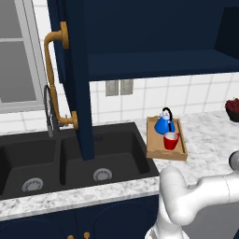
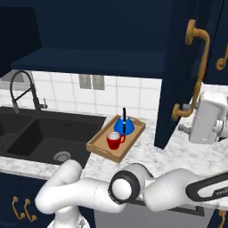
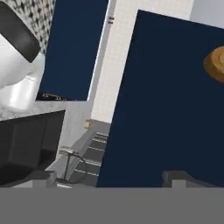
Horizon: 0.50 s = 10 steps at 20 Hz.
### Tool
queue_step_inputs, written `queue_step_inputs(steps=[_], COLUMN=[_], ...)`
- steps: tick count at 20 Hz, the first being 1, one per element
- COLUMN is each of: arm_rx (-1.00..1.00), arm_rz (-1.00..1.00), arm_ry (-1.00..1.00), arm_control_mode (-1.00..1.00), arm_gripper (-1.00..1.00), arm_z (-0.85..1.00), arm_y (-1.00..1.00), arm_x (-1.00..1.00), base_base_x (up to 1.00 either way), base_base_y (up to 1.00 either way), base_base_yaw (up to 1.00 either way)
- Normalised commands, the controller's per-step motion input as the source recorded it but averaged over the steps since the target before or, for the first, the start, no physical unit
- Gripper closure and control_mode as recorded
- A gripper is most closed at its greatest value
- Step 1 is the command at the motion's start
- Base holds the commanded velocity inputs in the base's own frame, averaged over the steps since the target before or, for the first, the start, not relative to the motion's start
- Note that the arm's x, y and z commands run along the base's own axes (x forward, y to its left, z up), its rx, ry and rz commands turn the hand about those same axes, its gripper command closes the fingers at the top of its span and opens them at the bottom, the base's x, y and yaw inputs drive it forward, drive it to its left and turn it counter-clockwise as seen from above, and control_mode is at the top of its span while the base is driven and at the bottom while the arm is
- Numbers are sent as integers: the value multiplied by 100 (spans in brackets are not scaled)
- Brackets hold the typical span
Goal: Pick the kettle from the counter and place it on the tray. Then pick the mug from the cabinet and place it on the tray. Then close the cabinet doors.
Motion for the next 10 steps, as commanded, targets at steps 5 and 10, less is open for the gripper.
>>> queue_step_inputs(steps=[5,10], arm_rx=[-24,-15], arm_rz=[-22,-29], arm_ry=[-13,-13], arm_control_mode=[-100,-100], arm_gripper=[-100,-100], arm_z=[9,0], arm_y=[100,100], arm_x=[-4,19], base_base_x=[0,0], base_base_y=[0,0], base_base_yaw=[0,0])
